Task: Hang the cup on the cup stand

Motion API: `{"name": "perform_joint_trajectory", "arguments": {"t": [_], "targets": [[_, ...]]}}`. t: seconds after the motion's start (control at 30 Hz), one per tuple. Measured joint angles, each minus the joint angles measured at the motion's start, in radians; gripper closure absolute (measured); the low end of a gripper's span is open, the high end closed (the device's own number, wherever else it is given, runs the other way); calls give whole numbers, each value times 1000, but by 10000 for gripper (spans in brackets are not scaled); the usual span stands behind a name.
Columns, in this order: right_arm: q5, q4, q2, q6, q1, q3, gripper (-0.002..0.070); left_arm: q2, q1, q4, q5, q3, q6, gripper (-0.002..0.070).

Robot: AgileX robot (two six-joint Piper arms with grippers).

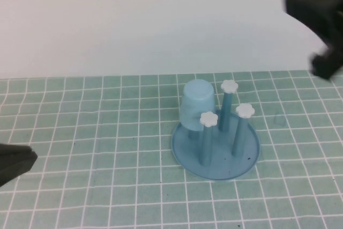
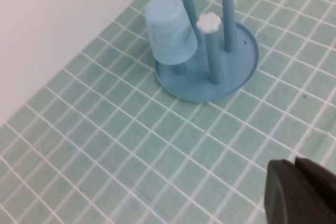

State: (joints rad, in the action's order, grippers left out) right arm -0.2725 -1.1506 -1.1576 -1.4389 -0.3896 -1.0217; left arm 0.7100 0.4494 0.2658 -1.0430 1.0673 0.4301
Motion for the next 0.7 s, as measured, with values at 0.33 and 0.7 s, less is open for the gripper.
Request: {"name": "perform_joint_trajectory", "arguments": {"t": [0.33, 0.7], "targets": [[204, -143, 626, 53, 2, 575, 677, -7, 0, 47, 308, -157, 2, 675], [379, -411, 985, 53, 2, 908, 677, -7, 0, 152, 523, -196, 2, 675]]}}
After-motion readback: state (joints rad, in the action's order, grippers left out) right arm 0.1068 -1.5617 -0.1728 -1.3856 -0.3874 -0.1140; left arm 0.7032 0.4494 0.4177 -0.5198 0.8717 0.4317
